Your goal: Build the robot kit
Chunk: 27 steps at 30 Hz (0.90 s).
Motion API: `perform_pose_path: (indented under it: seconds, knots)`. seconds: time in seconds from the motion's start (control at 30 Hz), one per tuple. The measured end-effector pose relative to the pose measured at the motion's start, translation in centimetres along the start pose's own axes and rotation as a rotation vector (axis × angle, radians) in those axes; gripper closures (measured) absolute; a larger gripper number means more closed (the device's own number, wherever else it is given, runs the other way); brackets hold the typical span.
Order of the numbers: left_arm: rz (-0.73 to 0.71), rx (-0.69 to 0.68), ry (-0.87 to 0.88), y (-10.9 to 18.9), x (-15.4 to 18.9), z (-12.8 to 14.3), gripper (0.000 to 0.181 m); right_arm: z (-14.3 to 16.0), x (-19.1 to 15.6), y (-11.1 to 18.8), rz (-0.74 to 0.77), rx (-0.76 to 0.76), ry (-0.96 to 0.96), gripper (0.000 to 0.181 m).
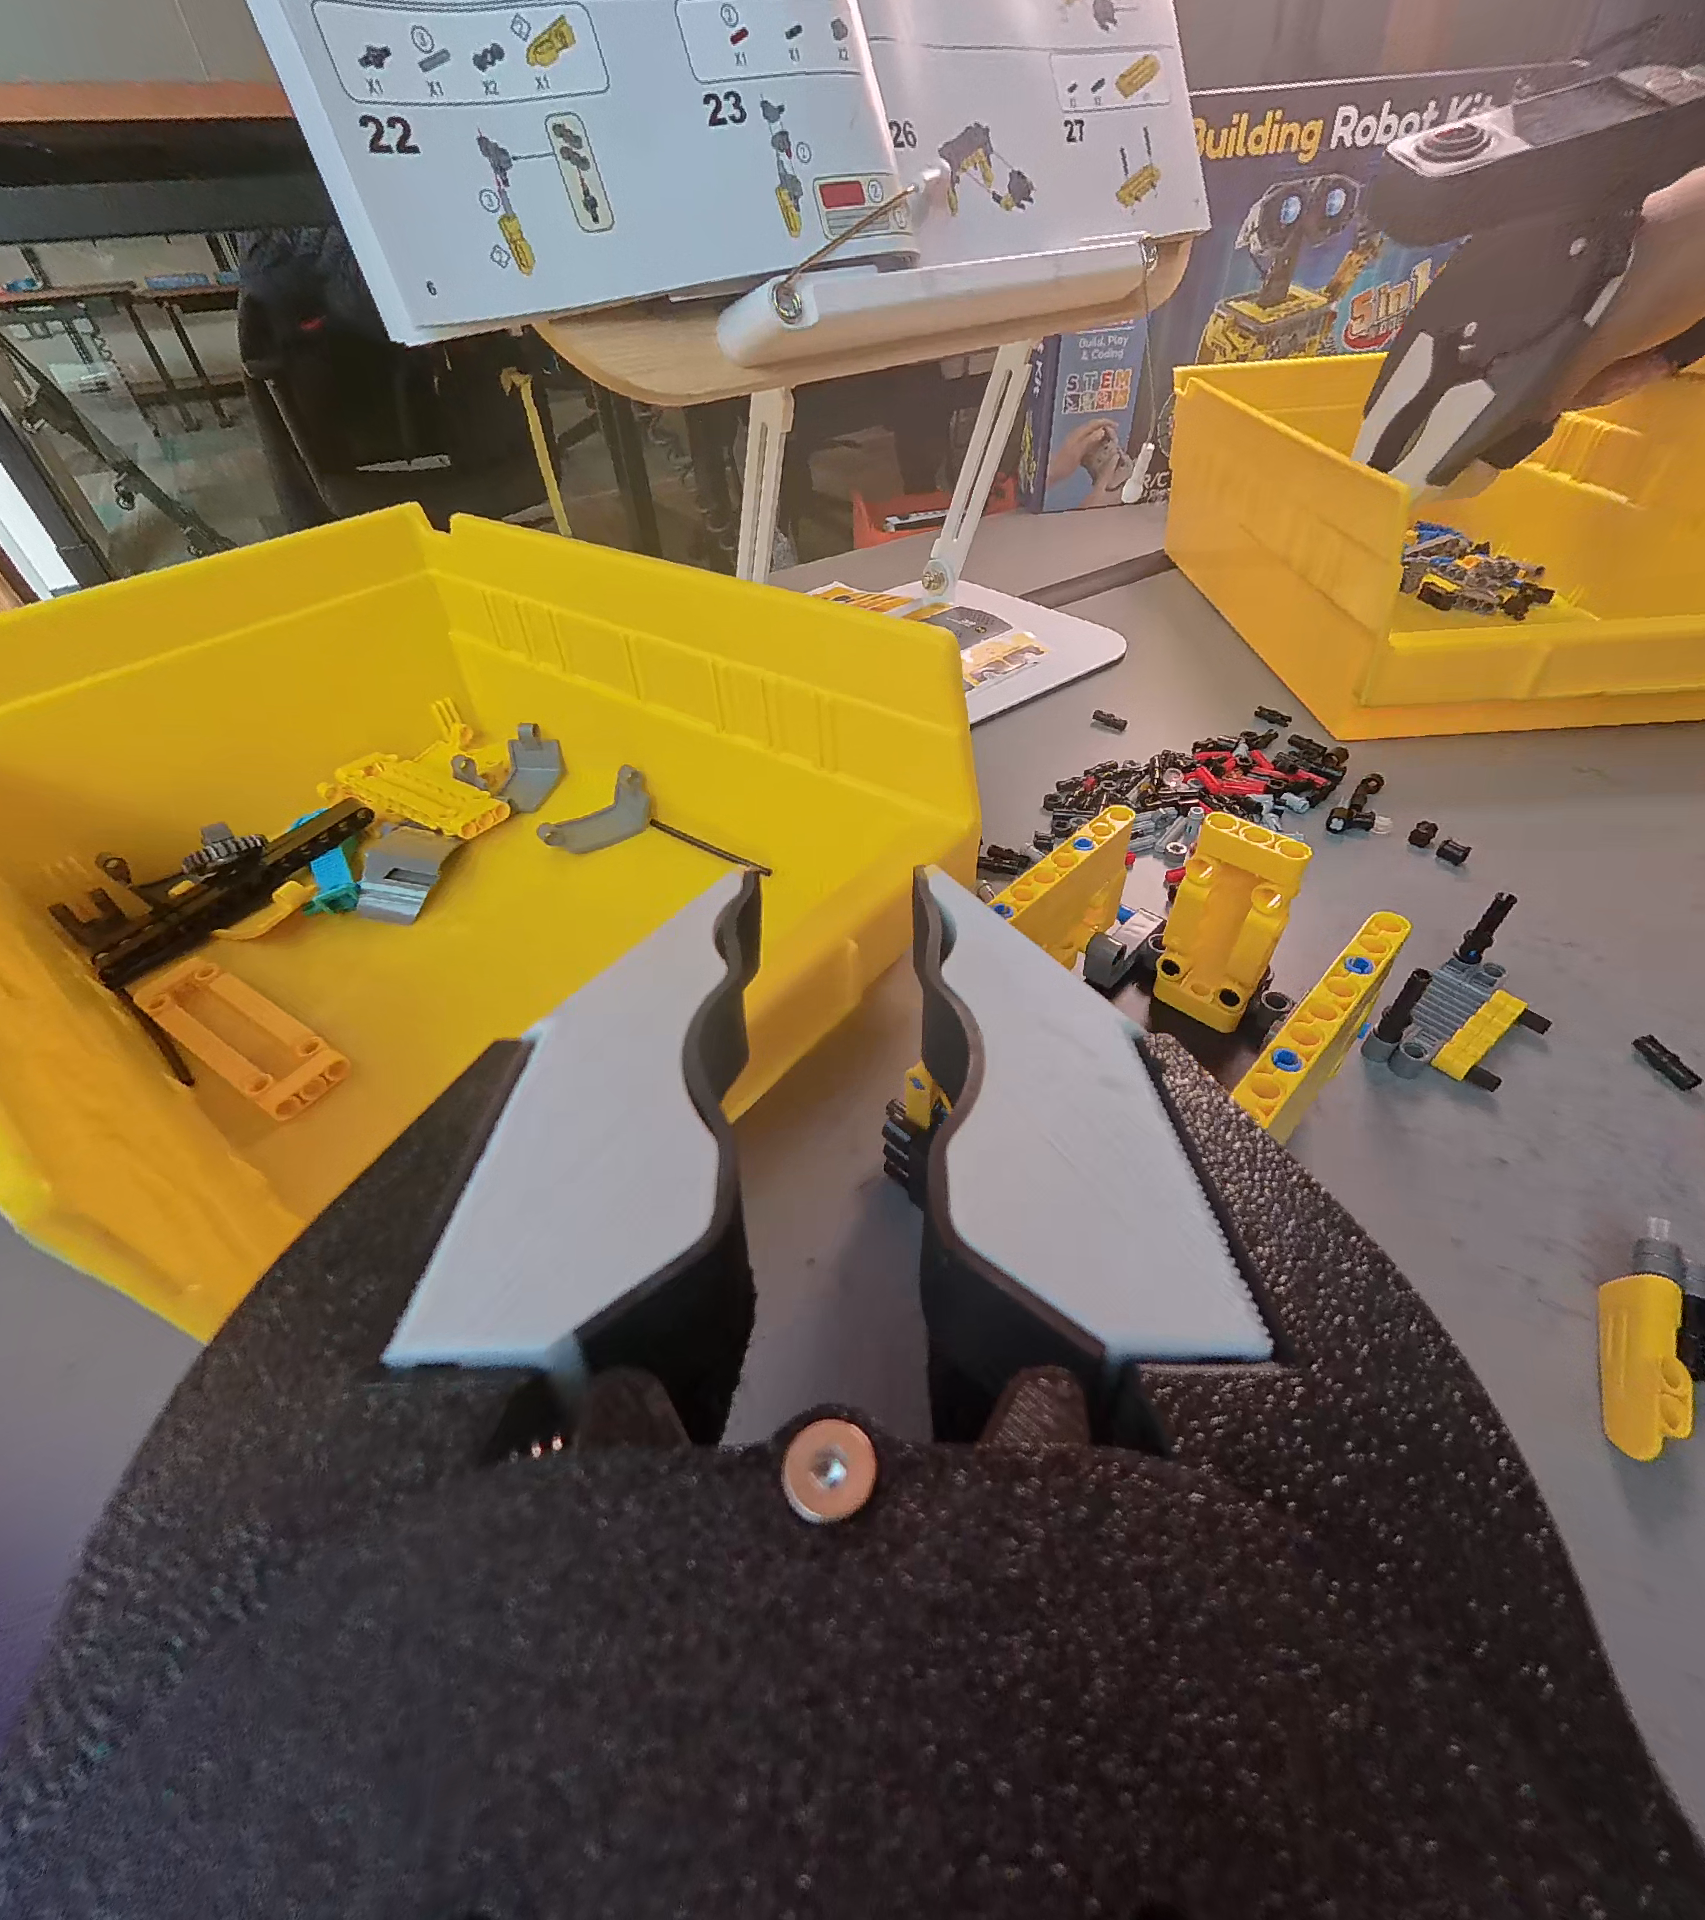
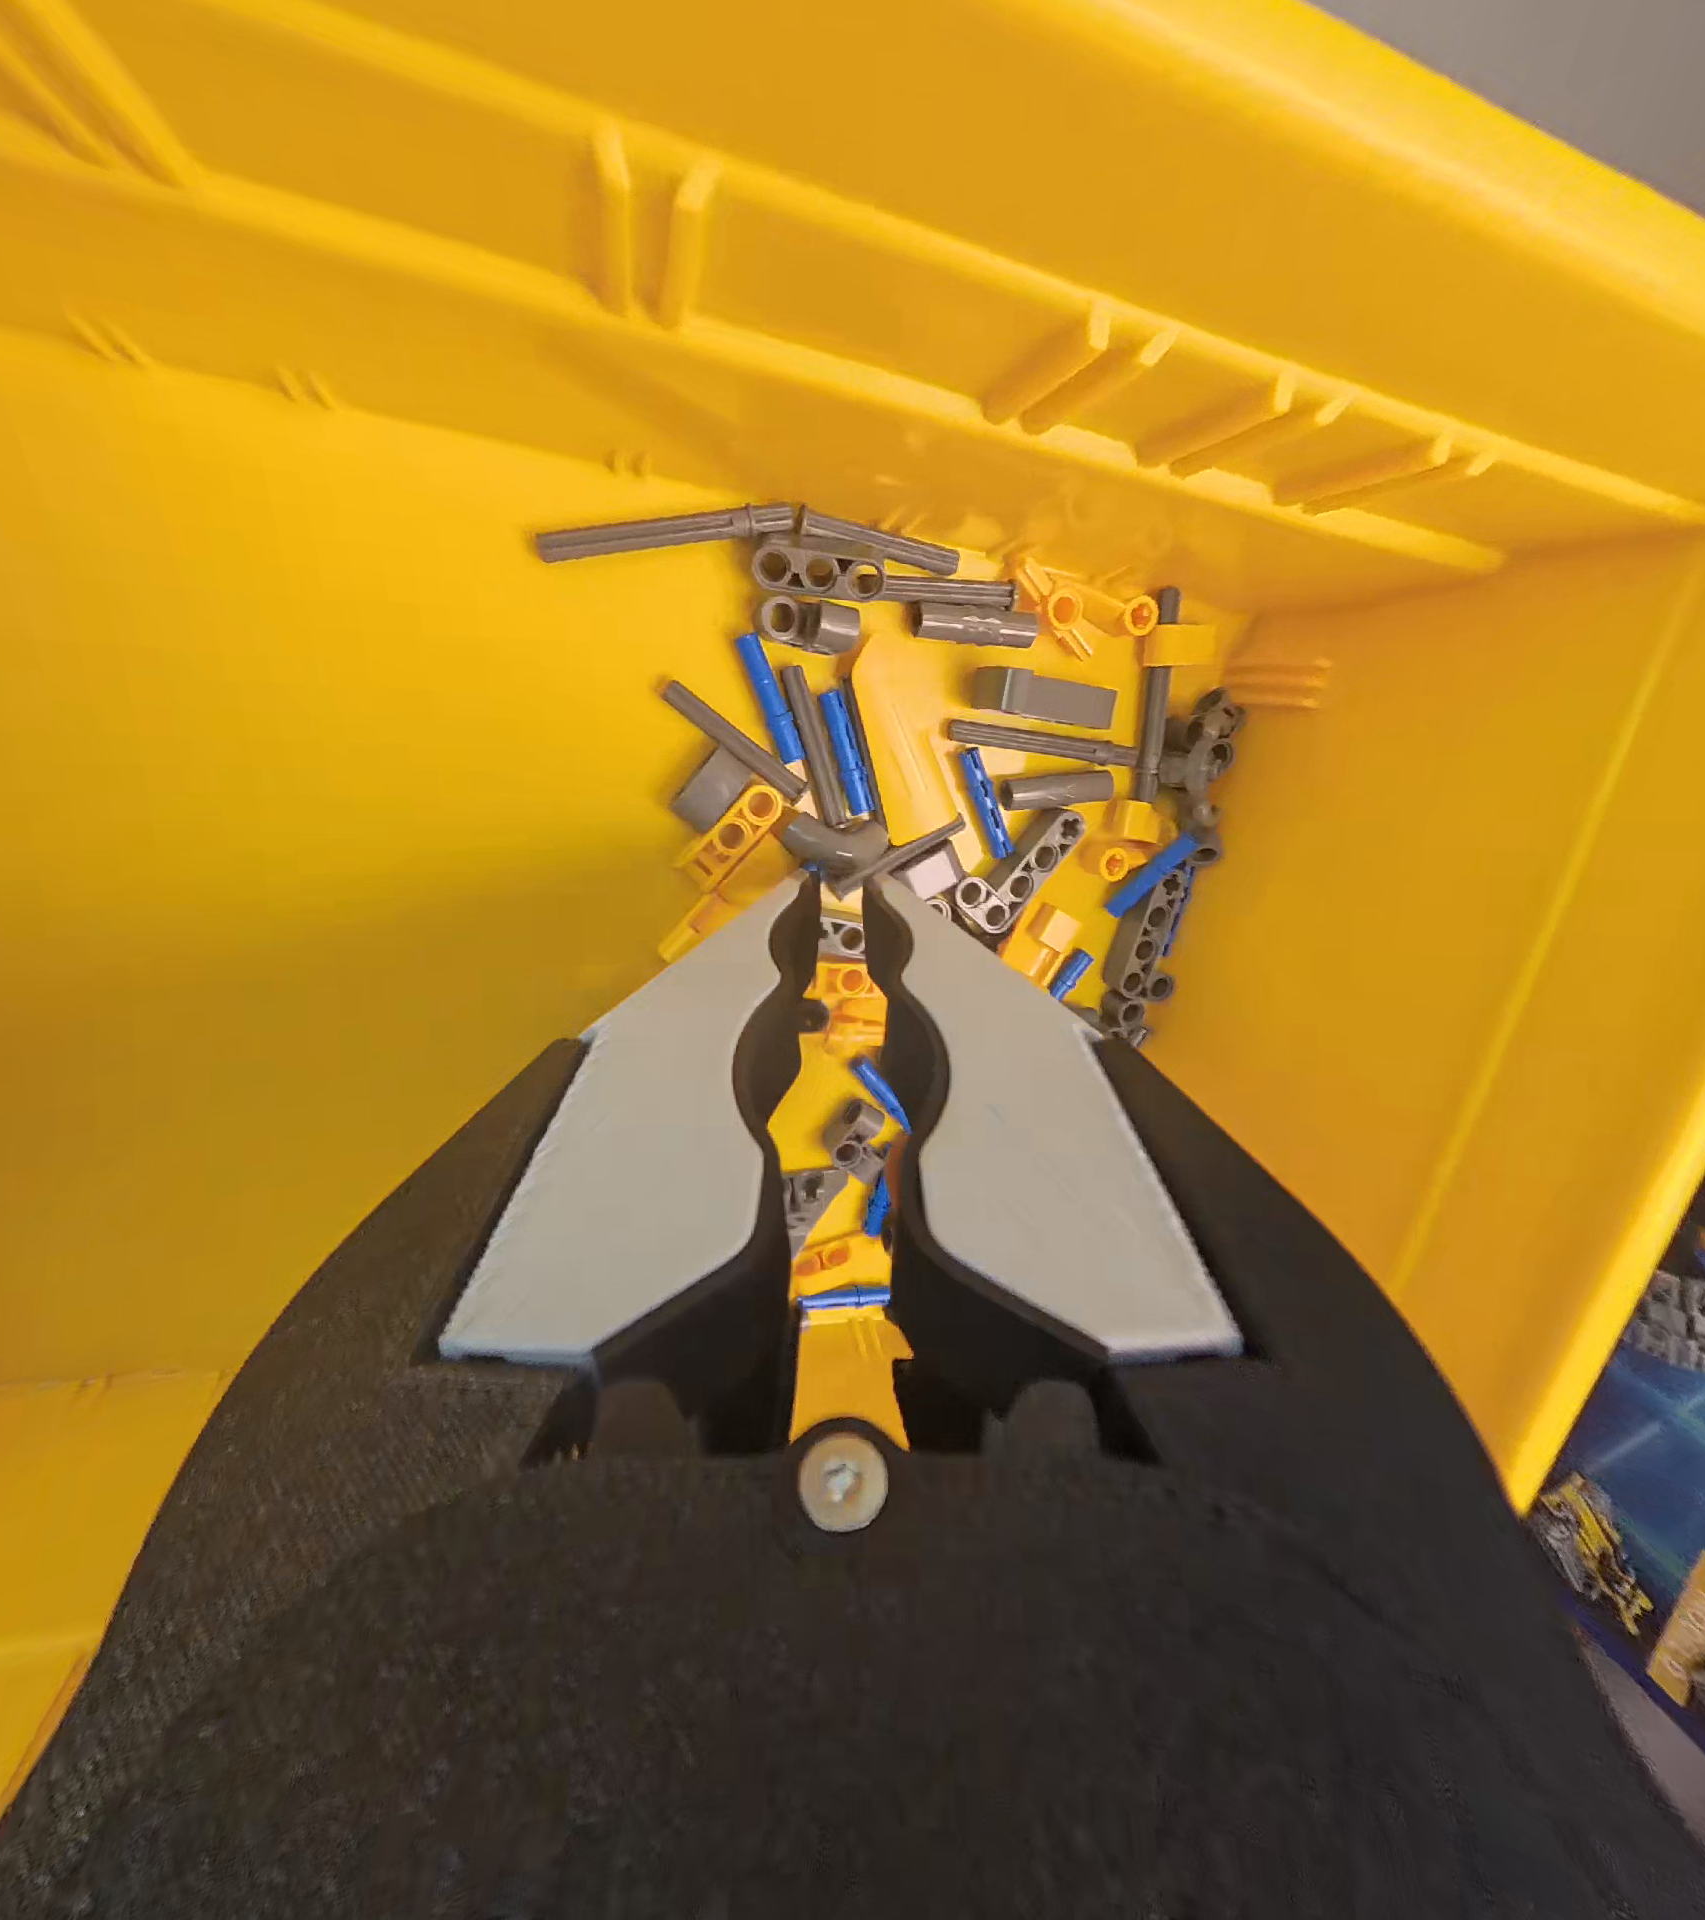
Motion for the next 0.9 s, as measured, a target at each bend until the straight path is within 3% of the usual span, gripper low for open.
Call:
perform_pose_path:
  seconds: [0.27,0.43,0.63,0.73,0.9]
  knots:
    - [0.012,-0.003,0.008,-0.2,0.0,0.1,0.154,-1.0,-1.9,-0.2,-0.110,0.027,0.005,0.179]
    - [0.011,-0.003,0.010,-0.2,0.0,0.1,0.154,-1.3,-1.4,2.0,-0.123,0.104,-0.050,0.174]
    - [0.013,-0.008,0.016,-0.2,-0.1,0.1,0.154,3.2,-1.6,3.7,-0.170,-0.185,-0.048,0.168]
    - [0.013,-0.009,0.019,-0.3,-0.1,0.1,0.154,5.0,-1.2,3.8,-0.113,-0.326,0.010,0.170]
    - [0.017,-0.007,0.019,-0.2,-0.1,0.1,0.155,6.1,0.7,3.2,-0.015,-0.390,0.033,0.171]
Point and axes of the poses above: each gripper's, where its closed fingertips meet, y back along the fingers, z out of its underside, x = y × z across the jaws, the point moved 5 cm from there along y, back along the fingers, and after that the axes turned 10 degrees about x, right-handed, at the moved point
